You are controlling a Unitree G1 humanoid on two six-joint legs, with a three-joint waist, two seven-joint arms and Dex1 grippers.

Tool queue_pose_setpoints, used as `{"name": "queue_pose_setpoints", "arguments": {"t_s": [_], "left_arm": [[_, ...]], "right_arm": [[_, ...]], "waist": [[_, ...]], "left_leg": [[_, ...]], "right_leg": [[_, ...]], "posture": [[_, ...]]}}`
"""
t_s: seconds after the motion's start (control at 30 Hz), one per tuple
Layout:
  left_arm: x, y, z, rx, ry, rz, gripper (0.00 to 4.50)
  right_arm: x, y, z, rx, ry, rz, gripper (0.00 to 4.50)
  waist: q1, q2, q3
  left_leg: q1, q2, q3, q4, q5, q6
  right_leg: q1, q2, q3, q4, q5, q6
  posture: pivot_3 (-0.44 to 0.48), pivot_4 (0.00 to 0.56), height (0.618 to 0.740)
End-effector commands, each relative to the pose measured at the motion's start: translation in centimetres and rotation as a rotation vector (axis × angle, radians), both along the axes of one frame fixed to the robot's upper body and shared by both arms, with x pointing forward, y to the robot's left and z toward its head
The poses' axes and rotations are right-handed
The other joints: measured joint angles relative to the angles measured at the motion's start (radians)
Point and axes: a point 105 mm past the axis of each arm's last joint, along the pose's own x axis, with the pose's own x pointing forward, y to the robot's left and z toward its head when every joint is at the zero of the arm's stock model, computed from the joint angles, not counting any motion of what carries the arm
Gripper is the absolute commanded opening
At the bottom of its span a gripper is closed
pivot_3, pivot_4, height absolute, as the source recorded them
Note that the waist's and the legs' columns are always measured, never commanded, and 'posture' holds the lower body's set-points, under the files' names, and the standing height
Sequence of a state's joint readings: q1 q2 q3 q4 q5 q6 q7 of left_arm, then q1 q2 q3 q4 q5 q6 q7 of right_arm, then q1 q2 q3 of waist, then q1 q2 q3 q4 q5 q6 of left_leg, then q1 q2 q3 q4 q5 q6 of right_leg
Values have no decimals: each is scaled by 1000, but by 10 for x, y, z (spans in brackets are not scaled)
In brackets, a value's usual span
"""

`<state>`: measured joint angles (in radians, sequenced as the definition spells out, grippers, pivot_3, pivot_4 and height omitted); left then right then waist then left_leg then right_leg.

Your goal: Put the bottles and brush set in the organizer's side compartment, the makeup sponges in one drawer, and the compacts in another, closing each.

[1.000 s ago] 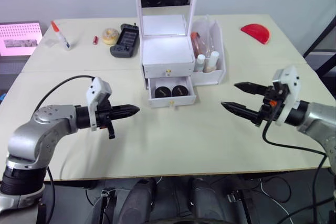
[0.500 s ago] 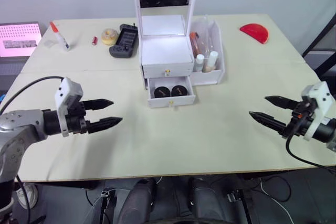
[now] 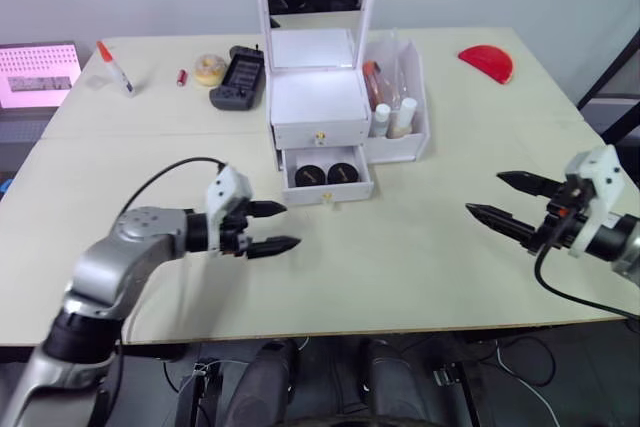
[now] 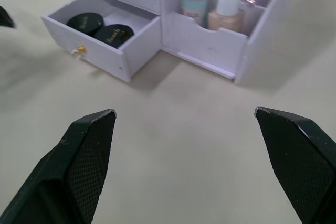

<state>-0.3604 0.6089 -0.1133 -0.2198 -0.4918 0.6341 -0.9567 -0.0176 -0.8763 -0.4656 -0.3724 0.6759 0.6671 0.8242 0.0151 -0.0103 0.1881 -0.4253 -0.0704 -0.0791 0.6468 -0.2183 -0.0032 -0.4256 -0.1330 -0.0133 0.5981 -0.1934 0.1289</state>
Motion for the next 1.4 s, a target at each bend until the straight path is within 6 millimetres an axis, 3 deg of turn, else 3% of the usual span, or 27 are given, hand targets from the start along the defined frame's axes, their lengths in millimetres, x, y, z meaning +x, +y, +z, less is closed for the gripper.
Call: {"name": "queue_pose_setpoints", "arguments": {"t_s": [0.03, 0.13, 0.17, 0.57, 1.13, 1.4], "left_arm": [[21, -15, -2, 13, -75, 33, 2083], [35, -20, -6, 33, -105, 68, 332], [40, -23, -4, 28, -119, 83, 55], [98, -41, 3, 45, -226, 264, 55], [125, -42, 8, 29, -275, 387, 55], [119, -42, 8, 15, -269, 352, 55]], "right_arm": [[2, 16, 13, 3, -61, 31, 4500], [3, 19, 14, 4, -67, 29, 4500], [3, 20, 14, 5, -70, 31, 4500], [2, 31, 14, 17, -78, 32, 4500], [0, 34, 13, 25, -66, 33, 4500], [-2, 33, 12, 29, -58, 32, 4500]], "waist": [[2, 0, 0], [-1, 0, 0], [-1, 0, 0], [2, 0, 0], [11, 0, 0], [24, 0, 0]], "left_leg": [[0, 0, 0, 0, 0, 0], [0, 0, 0, 0, 0, 1], [0, 0, 0, 0, 0, 1], [0, -1, -1, 1, 0, 1], [0, -1, -1, 2, 0, 1], [0, -1, 0, 3, 0, 1]], "right_leg": [[0, 0, 0, 0, 0, 0], [0, 0, 0, 0, 0, 0], [0, 0, 0, 0, 0, 0], [1, 0, 0, 0, 2, 4], [1, 0, 0, 1, 3, 5], [1, 0, 0, 1, 3, 5]], "posture": [[0, 150, 737], [0, 150, 737], [0, 150, 737], [0, 150, 737], [0, 150, 737], [0, 150, 737]]}}
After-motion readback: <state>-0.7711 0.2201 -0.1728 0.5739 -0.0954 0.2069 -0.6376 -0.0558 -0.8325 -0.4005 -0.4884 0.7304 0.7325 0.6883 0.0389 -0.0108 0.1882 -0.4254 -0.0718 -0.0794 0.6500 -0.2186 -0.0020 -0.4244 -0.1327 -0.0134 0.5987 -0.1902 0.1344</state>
